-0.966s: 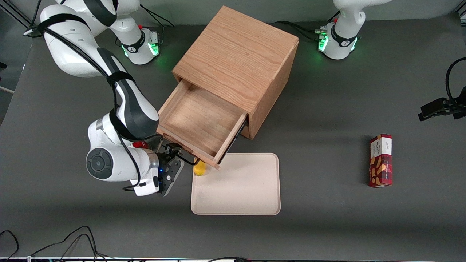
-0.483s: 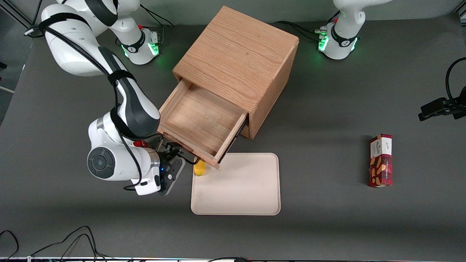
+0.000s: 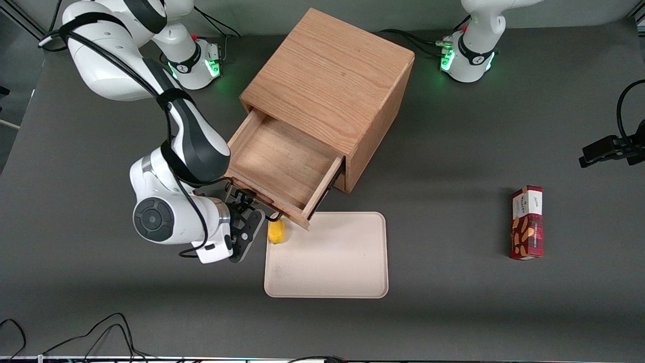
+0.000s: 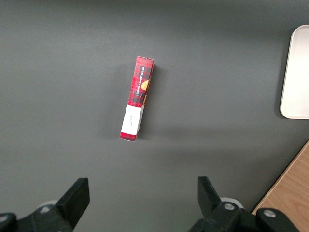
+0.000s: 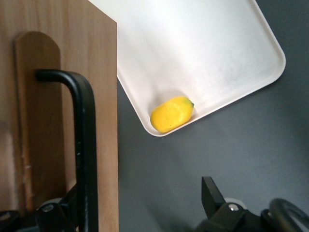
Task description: Open upper drawer
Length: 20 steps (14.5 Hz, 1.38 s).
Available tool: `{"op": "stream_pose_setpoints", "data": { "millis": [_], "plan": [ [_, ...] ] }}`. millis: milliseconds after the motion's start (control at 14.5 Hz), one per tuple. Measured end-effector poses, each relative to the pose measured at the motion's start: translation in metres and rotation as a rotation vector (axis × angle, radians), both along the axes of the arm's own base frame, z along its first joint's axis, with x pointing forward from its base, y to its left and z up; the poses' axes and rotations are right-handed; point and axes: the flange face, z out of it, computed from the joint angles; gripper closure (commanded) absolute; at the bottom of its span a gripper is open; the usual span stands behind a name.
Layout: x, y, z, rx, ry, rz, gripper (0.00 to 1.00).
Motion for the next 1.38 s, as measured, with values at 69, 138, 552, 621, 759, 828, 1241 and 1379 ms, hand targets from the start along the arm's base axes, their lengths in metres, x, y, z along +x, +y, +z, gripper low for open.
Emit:
{"op": "stream_pose_setpoints", "data": {
  "millis": [69,138,552,621,759,828,1241,1379],
  "plan": [
    [0.001,-0.003,0.007,-0.001,-0.003,-0.003,0.00],
    [0.002,-0.005,0.012,-0.003,-0.004,-0.005,0.00],
    [0.002,-0.013,0.040,-0.008,0.002,-0.006,0.00],
    [0.002,-0.015,0.052,-0.007,-0.009,-0.008,0.00],
    [-0.004,-0.022,0.087,-0.009,-0.040,-0.011,0.00],
    [-0.009,-0.025,0.108,-0.011,-0.056,-0.013,0.00],
    [-0.048,-0.067,0.200,-0.084,-0.104,-0.175,0.00],
    [-0.058,-0.092,0.217,-0.116,-0.111,-0.270,0.00]
  ]
}}
